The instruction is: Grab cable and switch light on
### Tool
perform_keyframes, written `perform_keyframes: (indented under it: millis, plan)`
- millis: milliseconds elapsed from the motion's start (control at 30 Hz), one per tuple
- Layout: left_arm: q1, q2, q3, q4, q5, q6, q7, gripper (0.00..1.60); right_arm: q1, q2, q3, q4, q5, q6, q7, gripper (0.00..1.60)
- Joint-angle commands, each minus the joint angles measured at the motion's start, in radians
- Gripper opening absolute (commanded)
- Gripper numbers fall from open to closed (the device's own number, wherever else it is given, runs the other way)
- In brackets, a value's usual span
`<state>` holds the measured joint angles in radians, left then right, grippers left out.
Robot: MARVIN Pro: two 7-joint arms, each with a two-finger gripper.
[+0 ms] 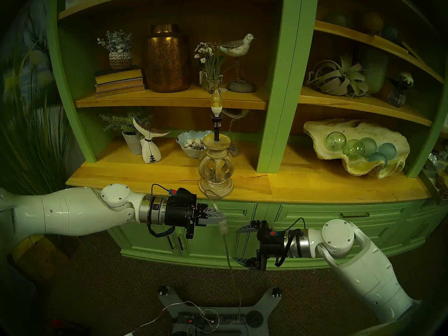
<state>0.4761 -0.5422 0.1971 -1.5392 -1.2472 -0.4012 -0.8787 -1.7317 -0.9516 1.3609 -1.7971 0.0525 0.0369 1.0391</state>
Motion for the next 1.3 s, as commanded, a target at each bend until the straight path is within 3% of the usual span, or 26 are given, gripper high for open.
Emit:
perform_keyframes:
  millis: [0, 567, 600, 667, 700, 833, 867, 933, 1033, 1267]
  plan:
    - [-0.024, 0.0, -0.024, -0.006, -0.01, -0.008, 0.002, 0.0, 0.114, -0.008, 0.028, 0.05, 0.025, -0.027, 0.098, 1.6]
    - [-0.024, 0.001, -0.026, -0.007, -0.013, -0.009, 0.002, 0.0, 0.285, -0.085, -0.023, 0.241, 0.033, -0.083, 0.364, 1.6]
    - [-0.024, 0.001, -0.026, -0.007, -0.013, -0.009, 0.002, 0.0, 0.263, -0.098, -0.007, 0.227, 0.016, -0.076, 0.362, 1.6]
    - [-0.024, 0.001, -0.026, -0.007, -0.013, -0.009, 0.002, 0.0, 0.313, -0.109, -0.046, 0.26, 0.013, -0.073, 0.396, 1.6]
    - [-0.024, 0.001, -0.026, -0.007, -0.013, -0.009, 0.002, 0.0, 0.288, -0.123, -0.029, 0.241, 0.005, -0.068, 0.395, 1.6]
    - [-0.024, 0.001, -0.026, -0.007, -0.013, -0.009, 0.002, 0.0, 0.362, -0.166, -0.074, 0.301, 0.008, -0.067, 0.44, 1.6]
    - [-0.024, 0.001, -0.026, -0.007, -0.013, -0.009, 0.002, 0.0, 0.336, -0.182, -0.051, 0.289, 0.008, -0.069, 0.436, 1.6]
    - [-0.024, 0.001, -0.026, -0.007, -0.013, -0.009, 0.002, 0.0, 0.382, -0.19, -0.078, 0.326, 0.012, -0.068, 0.444, 1.6]
    - [-0.024, 0.001, -0.026, -0.007, -0.014, -0.009, 0.002, 0.0, 0.383, -0.213, -0.074, 0.342, 0.007, -0.067, 0.444, 1.6]
    - [-0.024, 0.002, -0.027, -0.008, -0.016, -0.01, 0.001, 0.0, 0.456, -0.186, -0.127, 0.487, 0.046, -0.097, 0.444, 1.6]
